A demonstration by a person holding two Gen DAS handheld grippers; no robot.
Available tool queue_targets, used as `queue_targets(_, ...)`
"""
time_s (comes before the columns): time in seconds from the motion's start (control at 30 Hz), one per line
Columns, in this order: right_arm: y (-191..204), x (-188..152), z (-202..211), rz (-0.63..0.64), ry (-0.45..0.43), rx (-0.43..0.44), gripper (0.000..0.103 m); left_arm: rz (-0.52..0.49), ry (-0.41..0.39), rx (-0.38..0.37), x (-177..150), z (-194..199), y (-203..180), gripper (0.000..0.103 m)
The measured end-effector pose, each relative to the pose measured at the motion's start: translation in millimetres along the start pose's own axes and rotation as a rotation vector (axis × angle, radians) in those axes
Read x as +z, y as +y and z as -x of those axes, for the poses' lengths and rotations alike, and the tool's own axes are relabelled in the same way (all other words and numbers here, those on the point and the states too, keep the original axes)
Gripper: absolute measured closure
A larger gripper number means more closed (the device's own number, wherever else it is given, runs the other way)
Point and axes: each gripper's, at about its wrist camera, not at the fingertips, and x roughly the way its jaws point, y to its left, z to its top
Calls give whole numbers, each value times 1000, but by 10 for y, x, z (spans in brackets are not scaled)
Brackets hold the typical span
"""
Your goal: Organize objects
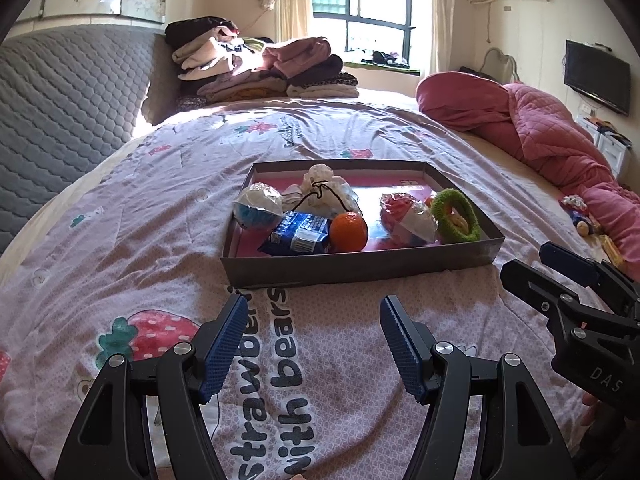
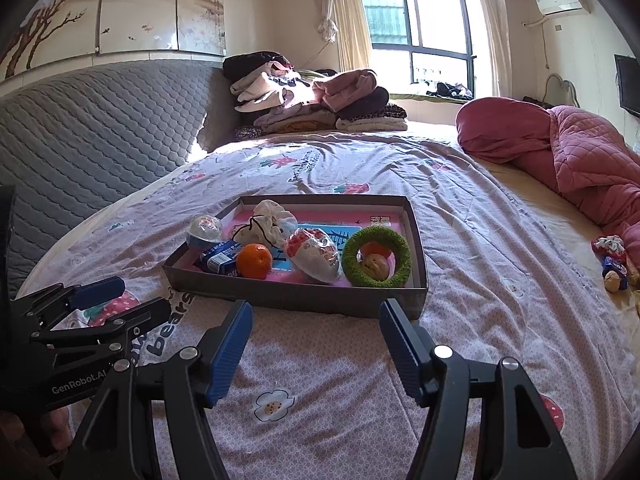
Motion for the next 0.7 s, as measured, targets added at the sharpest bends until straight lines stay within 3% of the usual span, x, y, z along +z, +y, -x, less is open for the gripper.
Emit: queue_targets(0.7, -95, -132, -186, -17, 47, -13, 37, -23, 34, 5, -137, -165, -68, 33)
